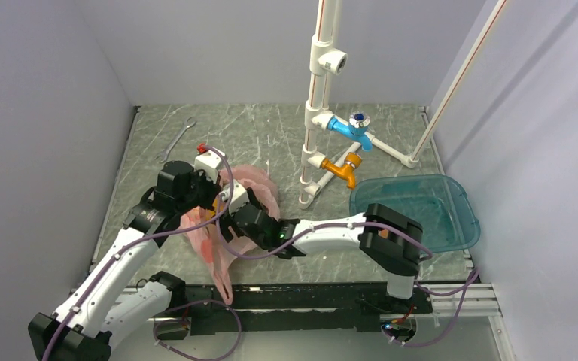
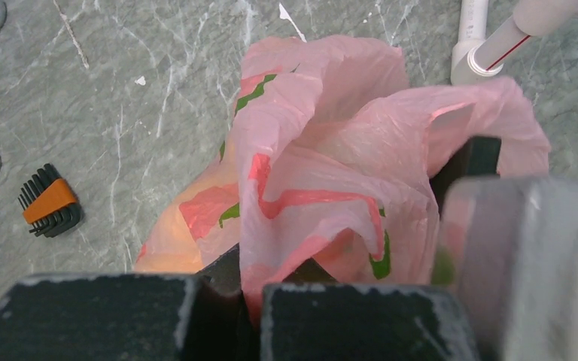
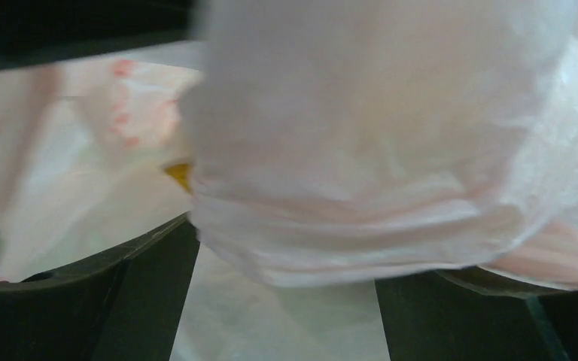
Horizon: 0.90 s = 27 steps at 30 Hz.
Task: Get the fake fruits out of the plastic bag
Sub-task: Take out the fake fruit from the plastic bag.
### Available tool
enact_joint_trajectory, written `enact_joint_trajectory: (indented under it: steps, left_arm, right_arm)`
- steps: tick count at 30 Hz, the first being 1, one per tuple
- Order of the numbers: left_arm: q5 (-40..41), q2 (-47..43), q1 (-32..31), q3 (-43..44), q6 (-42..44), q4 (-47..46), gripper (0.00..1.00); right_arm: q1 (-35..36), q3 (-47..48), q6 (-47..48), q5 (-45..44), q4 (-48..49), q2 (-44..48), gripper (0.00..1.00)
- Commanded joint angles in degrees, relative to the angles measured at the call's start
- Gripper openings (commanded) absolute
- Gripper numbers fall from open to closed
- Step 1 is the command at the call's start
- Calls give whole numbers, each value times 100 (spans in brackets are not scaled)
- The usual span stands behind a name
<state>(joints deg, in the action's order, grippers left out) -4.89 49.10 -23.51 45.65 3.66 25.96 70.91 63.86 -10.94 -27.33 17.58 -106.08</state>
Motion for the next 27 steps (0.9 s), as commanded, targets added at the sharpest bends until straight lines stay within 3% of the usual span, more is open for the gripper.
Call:
enact_joint_trajectory:
  steps: [1, 6, 13, 19, 24, 27]
  left_arm:
    - [-269, -121, -22, 167, 48, -169, 0]
    - [-389, -478, -22, 11, 79, -387, 0]
    - [-407, -356, -22, 72, 82, -318, 0]
    - [-381, -306, -22, 76, 82, -302, 0]
    - [-416, -248, -22, 80, 86, -293, 0]
    - [-395, -244, -22, 84, 91, -297, 0]
  right_arm:
    - [-77, -175, -97, 830, 1168, 241, 81]
    - [-252, -25, 96, 481, 1367, -153, 79]
    - [-464, 75, 811, -38, 1165, -647, 88]
    - [-473, 1, 654, -480, 923, -929, 94]
    - [-483, 53, 377, -545, 749, -1160, 92]
    - [-477, 114, 333, -512, 701, -1142, 85]
